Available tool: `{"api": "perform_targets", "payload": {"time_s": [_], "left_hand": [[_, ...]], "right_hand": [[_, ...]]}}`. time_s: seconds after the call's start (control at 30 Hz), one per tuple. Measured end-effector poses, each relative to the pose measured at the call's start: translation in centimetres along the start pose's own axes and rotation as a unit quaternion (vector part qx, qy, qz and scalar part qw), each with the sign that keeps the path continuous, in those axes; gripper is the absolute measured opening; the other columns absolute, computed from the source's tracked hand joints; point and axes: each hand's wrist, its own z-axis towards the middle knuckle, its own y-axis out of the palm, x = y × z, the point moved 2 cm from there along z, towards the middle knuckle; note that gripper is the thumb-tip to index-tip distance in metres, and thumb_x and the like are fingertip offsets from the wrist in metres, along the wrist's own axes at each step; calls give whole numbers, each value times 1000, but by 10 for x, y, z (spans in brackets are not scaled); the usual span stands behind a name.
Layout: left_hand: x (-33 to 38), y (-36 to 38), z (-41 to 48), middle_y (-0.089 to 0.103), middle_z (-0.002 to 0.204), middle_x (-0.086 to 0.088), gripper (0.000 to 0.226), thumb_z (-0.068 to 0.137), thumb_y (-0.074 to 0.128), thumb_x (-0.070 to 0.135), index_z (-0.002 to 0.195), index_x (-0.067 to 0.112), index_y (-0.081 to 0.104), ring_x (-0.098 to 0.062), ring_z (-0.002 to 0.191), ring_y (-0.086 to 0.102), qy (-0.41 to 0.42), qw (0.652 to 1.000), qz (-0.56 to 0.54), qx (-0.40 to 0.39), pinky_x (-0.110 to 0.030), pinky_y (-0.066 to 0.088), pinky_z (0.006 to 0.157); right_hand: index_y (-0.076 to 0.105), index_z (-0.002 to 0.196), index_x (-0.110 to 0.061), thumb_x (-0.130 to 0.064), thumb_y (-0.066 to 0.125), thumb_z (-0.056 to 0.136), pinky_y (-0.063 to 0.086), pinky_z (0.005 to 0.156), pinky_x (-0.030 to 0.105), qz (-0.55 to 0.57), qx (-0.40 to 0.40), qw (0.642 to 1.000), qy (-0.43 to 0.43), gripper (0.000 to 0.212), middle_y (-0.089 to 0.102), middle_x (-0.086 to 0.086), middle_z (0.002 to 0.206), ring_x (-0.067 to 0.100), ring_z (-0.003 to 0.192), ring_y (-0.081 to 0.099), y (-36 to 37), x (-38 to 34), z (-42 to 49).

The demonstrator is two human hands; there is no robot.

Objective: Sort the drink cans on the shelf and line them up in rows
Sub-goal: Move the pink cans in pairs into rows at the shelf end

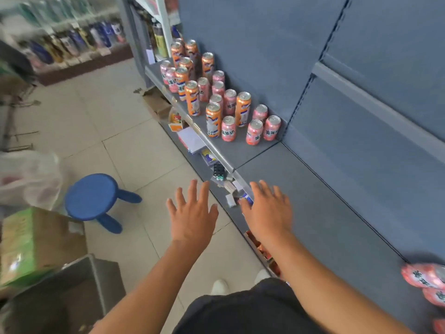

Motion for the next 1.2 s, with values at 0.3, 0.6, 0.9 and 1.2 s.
{"api": "perform_targets", "payload": {"time_s": [0.3,0.6,0.9,1.2], "left_hand": [[-47,-20,75,15,160,0,57,101,32,52,150,30,14,-36,146,19,-59,998,-9,20,-54,23,116],[-48,-55,209,15,160,0,58,102,30,52,152,28,13,-35,146,17,-56,998,1,8,-52,22,118],[-27,-80,344,17,159,-1,58,101,32,53,151,28,14,-34,146,18,-4,1000,-10,-4,-48,26,116],[-33,-56,472,40,151,-1,53,98,52,34,147,19,36,-30,131,45,7,972,-214,-93,-43,40,101]], "right_hand": [[53,124,-19,-43,45,97,36,81,39,24,-1,999,-42,37,58,-1,123,27,107,53,1,-60,104],[55,122,-18,-40,51,93,40,83,40,72,-11,997,-19,36,60,1,123,32,108,55,-11,-68,248],[50,133,-18,-34,53,93,44,86,41,118,-29,992,26,44,55,2,137,34,114,55,-22,-54,354],[30,150,-25,-26,56,93,41,92,38,206,-77,965,144,63,43,-3,151,29,127,50,7,-49,400]]}}
